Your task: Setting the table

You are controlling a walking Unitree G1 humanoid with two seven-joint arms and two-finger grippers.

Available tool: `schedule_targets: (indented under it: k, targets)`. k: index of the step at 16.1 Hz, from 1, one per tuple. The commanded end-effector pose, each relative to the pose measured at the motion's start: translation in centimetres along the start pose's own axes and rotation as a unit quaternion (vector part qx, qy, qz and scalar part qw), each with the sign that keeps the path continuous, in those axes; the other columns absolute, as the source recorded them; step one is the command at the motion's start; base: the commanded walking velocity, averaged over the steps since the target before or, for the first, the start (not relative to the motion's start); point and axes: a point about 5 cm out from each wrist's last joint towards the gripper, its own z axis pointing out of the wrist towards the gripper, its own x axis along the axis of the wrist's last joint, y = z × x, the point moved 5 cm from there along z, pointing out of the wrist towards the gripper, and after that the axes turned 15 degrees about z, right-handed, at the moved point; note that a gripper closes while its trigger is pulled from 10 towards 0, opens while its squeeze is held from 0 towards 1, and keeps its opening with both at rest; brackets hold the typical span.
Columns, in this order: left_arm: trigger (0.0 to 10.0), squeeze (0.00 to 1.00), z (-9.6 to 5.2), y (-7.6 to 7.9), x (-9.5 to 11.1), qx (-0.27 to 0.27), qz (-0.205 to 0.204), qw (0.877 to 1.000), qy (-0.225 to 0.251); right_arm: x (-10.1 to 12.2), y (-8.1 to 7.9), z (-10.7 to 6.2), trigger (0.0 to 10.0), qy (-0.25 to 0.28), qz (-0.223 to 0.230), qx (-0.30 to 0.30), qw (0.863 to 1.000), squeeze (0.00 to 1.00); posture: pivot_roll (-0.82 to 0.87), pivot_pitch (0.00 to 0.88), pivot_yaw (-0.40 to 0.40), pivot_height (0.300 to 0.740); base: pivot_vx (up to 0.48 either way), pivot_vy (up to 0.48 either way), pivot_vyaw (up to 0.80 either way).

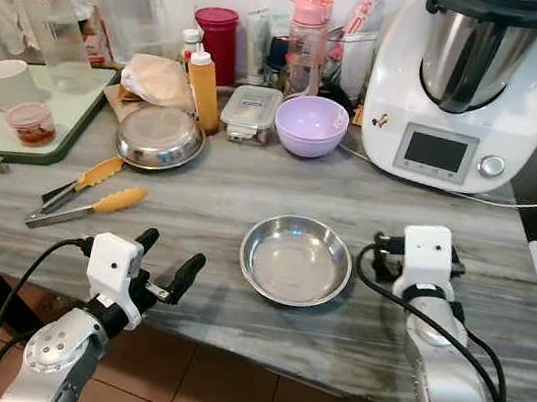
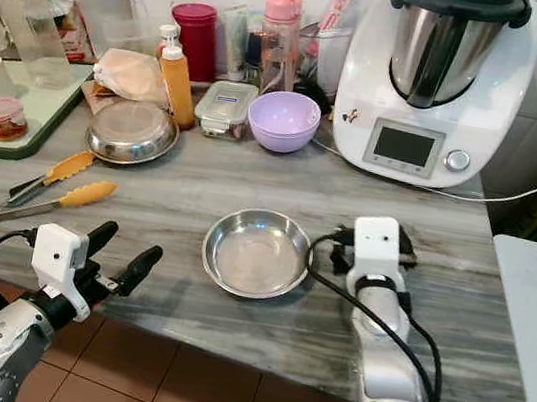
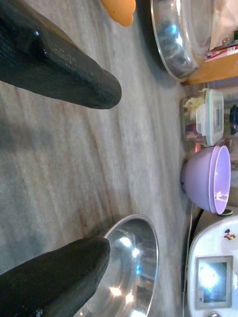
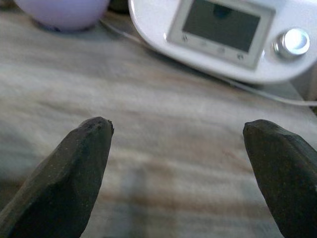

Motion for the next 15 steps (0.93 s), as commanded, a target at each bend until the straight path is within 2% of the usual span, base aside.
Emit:
schedule_targets:
  k: [1, 4, 5, 10, 12, 15]
  targets:
    - [10.0, 0.00, -0.1, -0.1, 0.3, -0.003, 0.002, 1.000, 0.001, -1.0, 0.1, 0.1, 10.0, -0.030, 0.008, -0.008, 0.999, 1.00, -0.14, 0.007, 0.079, 0.740, 0.000, 0.000, 0.00]
    - [10.0, 0.00, -0.3, 0.0, 0.4, -0.005, 0.001, 1.000, 0.000, -2.2, -0.7, -0.1, 10.0, -0.058, 0.023, 0.010, 0.998, 1.00, -0.14, 0.008, 0.080, 0.740, 0.000, 0.000, 0.00]
    - [10.0, 0.00, -0.3, 0.0, 0.3, -0.006, 0.001, 1.000, -0.001, -2.7, -1.4, -0.1, 10.0, -0.071, 0.023, 0.028, 0.997, 1.00, -0.13, 0.007, 0.080, 0.740, 0.000, 0.000, 0.00]
    - [10.0, 0.00, -0.3, 0.0, 0.3, -0.009, 0.000, 1.000, -0.004, -3.1, -3.5, -0.2, 10.0, -0.089, 0.036, 0.078, 0.992, 1.00, -0.13, 0.008, 0.078, 0.740, 0.000, 0.000, 0.00]
    - [10.0, 0.00, -1.0, 1.6, 0.2, -0.062, -0.019, 0.998, -0.005, -3.3, -4.5, -0.4, 10.0, -0.093, 0.039, 0.106, 0.989, 1.00, -0.13, 0.009, 0.073, 0.740, 0.000, 0.000, 0.00]
    - [10.0, 0.00, -1.5, 2.4, -0.1, -0.092, -0.023, 0.995, -0.012, -3.3, -5.3, -0.7, 10.0, -0.098, 0.048, 0.133, 0.985, 1.00, -0.13, 0.008, 0.071, 0.740, 0.000, 0.000, 0.00]
